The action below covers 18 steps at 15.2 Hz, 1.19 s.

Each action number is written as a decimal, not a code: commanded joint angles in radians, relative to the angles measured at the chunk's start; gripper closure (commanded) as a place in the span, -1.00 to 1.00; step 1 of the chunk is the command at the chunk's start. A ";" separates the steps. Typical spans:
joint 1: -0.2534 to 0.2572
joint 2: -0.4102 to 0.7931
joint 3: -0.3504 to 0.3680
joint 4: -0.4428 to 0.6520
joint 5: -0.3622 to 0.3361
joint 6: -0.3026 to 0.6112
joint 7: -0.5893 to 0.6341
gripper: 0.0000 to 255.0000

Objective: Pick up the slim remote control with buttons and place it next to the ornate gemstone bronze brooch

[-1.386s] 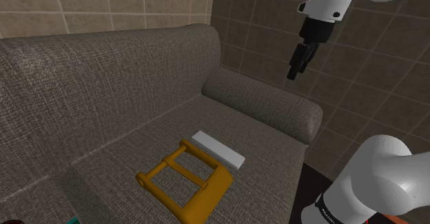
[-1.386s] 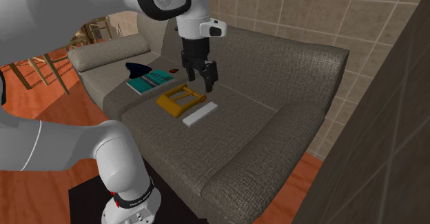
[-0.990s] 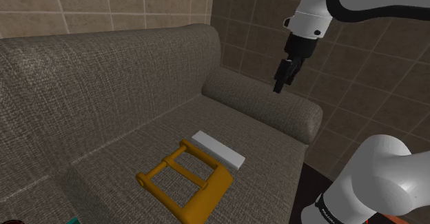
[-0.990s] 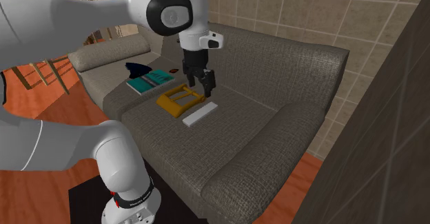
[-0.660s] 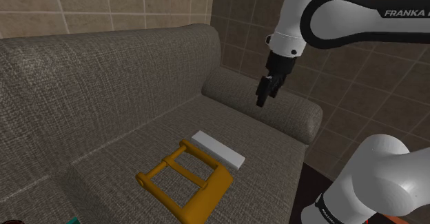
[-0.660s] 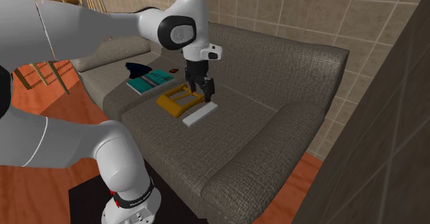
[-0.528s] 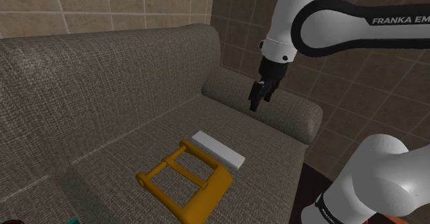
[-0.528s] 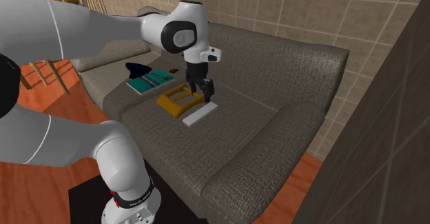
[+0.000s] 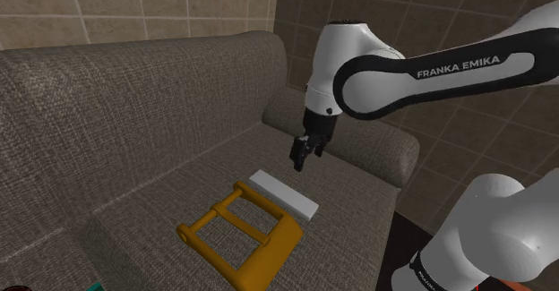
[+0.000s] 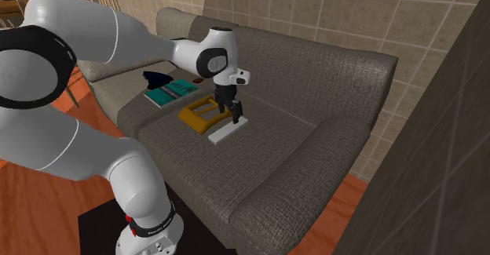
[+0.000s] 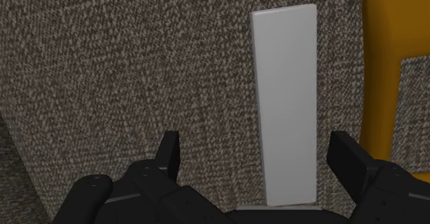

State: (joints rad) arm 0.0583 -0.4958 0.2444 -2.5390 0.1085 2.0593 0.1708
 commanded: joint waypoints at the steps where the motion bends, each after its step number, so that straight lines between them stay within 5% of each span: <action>1: 0.008 0.062 0.035 -0.007 0.006 0.069 0.039 -1.00; 5: 0.007 0.206 0.094 0.012 -0.010 0.189 0.114 -1.00; 13: 0.000 0.294 0.111 -0.031 -0.034 0.316 0.138 -1.00; 18: 0.000 0.294 0.111 -0.031 -0.034 0.316 0.138 -1.00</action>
State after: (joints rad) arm 0.0583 -0.2031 0.3550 -2.5702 0.0744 2.3748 0.3088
